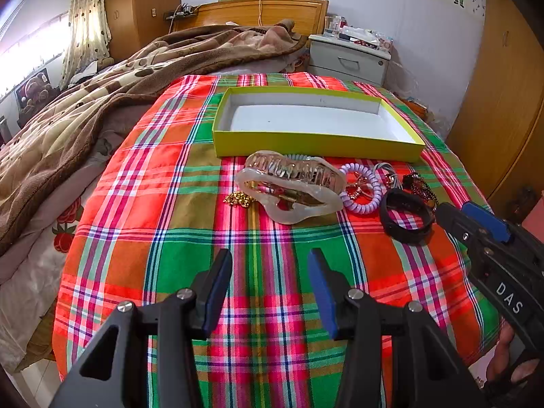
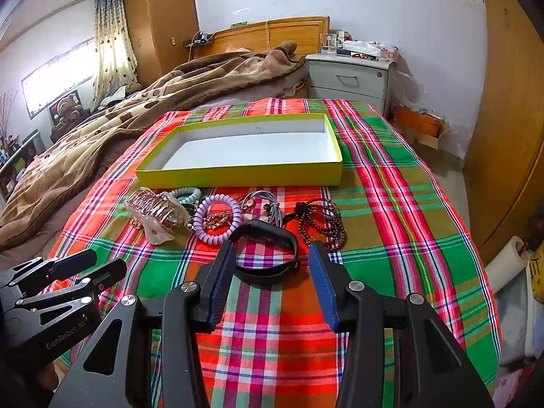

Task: Organize jewelry
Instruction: 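Grasp the black watch band with the right tool while the left tool approaches the clear hair clip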

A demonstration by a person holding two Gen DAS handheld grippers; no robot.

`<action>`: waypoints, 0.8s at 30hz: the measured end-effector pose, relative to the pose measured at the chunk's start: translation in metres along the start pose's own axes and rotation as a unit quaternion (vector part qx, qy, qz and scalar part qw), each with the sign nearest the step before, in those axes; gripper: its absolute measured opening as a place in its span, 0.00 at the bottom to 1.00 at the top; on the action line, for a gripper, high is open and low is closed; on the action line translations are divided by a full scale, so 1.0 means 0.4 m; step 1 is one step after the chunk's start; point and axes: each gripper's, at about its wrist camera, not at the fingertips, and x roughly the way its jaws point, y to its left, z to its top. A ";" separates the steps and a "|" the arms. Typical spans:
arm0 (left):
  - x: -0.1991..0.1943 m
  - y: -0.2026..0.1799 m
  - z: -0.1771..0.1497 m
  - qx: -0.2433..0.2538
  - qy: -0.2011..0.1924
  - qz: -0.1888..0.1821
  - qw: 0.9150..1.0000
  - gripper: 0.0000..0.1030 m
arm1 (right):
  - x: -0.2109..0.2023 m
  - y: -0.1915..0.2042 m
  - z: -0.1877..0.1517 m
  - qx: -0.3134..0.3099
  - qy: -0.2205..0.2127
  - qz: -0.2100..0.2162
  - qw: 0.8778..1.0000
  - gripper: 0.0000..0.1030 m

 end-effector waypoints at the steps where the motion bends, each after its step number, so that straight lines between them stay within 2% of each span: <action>1: 0.001 0.004 0.000 -0.002 0.001 -0.007 1.000 0.47 | 0.003 -0.002 -0.001 0.001 0.002 0.000 1.000 0.44; 5: 0.007 0.032 0.013 -0.015 0.007 -0.045 0.999 0.47 | 0.021 -0.019 -0.003 0.014 0.011 0.003 1.000 0.44; 12: 0.033 0.080 0.042 -0.037 0.030 -0.087 0.995 0.47 | 0.052 -0.042 0.004 0.028 0.028 0.008 0.999 0.44; 16: 0.031 0.084 0.060 -0.038 0.031 -0.103 0.993 0.47 | 0.070 -0.044 0.006 0.032 0.045 0.022 0.998 0.44; 22: 0.037 0.089 0.089 -0.026 0.025 -0.097 0.995 0.47 | 0.099 -0.049 0.001 0.040 0.066 0.023 0.997 0.44; 24: 0.045 0.094 0.095 -0.030 0.029 -0.097 0.994 0.47 | 0.102 -0.056 0.004 0.044 0.064 0.023 0.997 0.39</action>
